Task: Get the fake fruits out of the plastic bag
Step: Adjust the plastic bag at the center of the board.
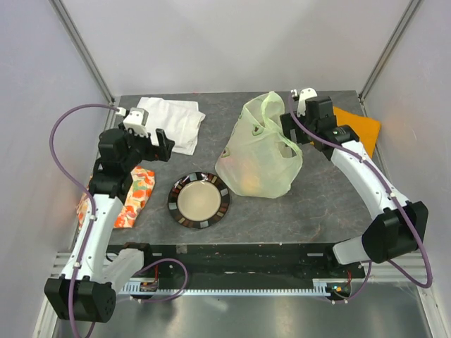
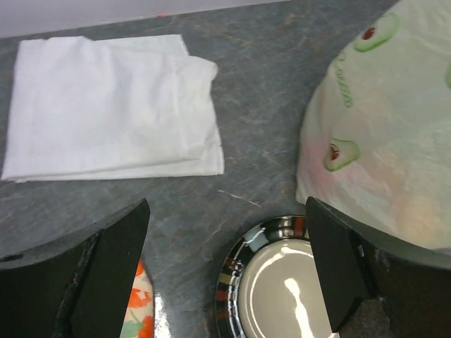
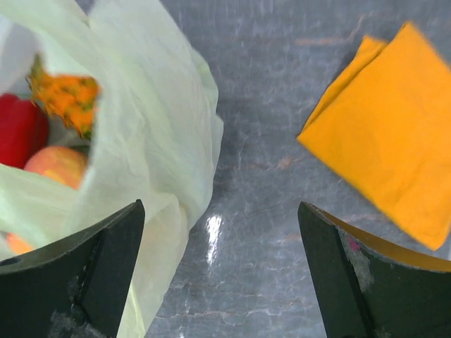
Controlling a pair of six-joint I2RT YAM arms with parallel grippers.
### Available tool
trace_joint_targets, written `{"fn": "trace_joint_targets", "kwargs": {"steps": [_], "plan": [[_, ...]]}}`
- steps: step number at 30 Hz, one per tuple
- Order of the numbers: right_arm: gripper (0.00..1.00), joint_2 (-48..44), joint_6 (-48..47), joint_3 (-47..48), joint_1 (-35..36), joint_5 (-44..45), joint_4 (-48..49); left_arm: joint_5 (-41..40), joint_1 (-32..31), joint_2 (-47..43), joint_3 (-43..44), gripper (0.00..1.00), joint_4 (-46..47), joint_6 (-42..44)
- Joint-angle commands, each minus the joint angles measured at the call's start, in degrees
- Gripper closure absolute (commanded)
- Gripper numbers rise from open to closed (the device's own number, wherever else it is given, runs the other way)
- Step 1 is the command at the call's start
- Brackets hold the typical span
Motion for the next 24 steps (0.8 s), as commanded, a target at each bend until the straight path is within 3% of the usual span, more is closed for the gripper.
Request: {"fn": "trace_joint_targets", "kwargs": {"steps": [1, 6, 12, 15, 22, 24], "plan": [[0.02, -0.9, -4.6, 8.7, -0.3, -1.3, -1.1, 13.7, -0.3, 1.3, 10.4, 0.02, -3.6, -2.4], [0.02, 3.1, -7.4, 18.4, -0.3, -12.3, -0.4, 22.0, -3.8, 5.0, 19.8, 0.06, -6.7, -3.8], [0.02, 10.8, -4.3, 27.2, -0.3, -16.6, -0.7, 19.8, -12.0, 14.1, 29.2, 0.09, -11.5, 0.9], [0.02, 13.9, -3.9, 30.6, -0.3, -17.1, -0.6, 21.9, -16.8, 21.2, 39.0, 0.1, -16.2, 4.3], [0.02, 16.1, -1.5, 31.7, -1.1, -18.4, -1.2, 18.6, -26.9, 26.2, 38.1, 0.09, -12.4, 7.0], [0.07, 15.1, -1.1, 30.0, -1.2, -17.5, -0.9, 17.7, -29.5, 27.2, 37.1, 0.09, -9.9, 5.6]]}}
